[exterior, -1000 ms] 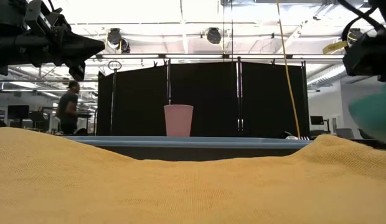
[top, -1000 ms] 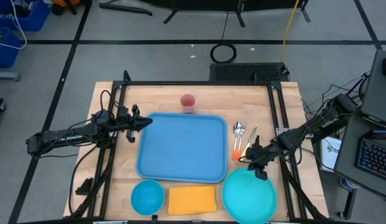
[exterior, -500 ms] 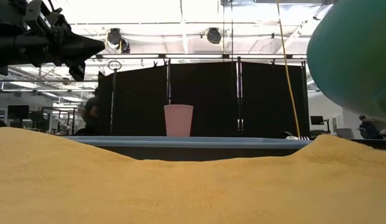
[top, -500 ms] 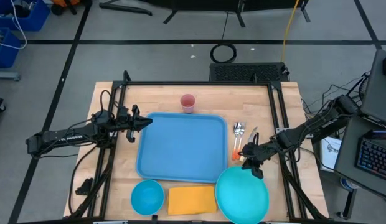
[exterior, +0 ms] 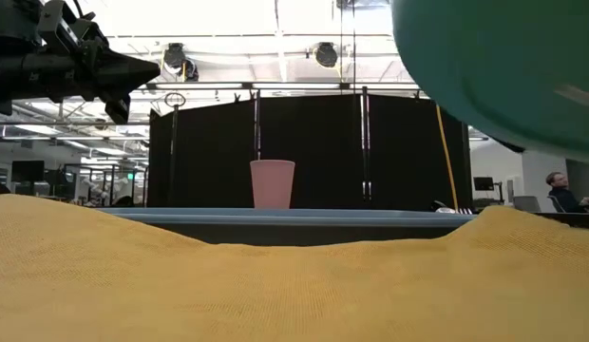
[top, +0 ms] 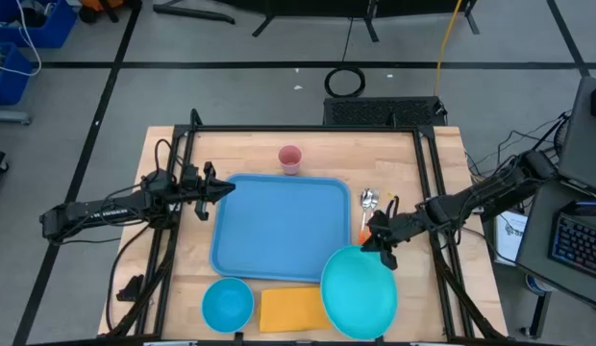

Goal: Set up tray
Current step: Put the green plate on the blue serving tray

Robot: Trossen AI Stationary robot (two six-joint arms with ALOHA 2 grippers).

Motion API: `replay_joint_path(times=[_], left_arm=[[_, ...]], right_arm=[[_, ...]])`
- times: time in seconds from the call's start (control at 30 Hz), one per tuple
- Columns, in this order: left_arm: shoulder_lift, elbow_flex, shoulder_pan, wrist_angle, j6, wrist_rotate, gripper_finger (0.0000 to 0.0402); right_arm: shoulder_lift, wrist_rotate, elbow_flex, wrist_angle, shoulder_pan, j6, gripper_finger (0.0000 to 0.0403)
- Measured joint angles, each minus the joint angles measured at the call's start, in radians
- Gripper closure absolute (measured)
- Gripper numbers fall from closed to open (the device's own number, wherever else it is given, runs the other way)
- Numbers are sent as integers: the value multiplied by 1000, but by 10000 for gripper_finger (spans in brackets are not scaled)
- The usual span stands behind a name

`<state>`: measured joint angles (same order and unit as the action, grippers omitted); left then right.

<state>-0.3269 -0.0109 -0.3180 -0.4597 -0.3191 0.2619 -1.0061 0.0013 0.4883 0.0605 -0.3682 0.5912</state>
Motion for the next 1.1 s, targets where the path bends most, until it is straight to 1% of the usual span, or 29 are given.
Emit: replay_joint_path(times=[0.2,0.33,0.47,0.6,0.93,1.1], left_arm=[[0,0,0,0,0,0,371],[0,0,0,0,0,0,371],[0,0,0,-1,0,-1,371],[0,0,0,-1,0,-1,371],[0,0,0,-1,-4,-1,371],[0,0,0,-1,-4,0,371]], right_arm=[[-13,-1,55,20,79,-64,403],[-65,-1,101,49,131,-116,403],[-143,-6,172,48,176,-165,403],[-223,-57,253,69,226,-217,403],[-407,-65,499,276,349,-329,403],[-504,-146,591,295,406,-376,403]])
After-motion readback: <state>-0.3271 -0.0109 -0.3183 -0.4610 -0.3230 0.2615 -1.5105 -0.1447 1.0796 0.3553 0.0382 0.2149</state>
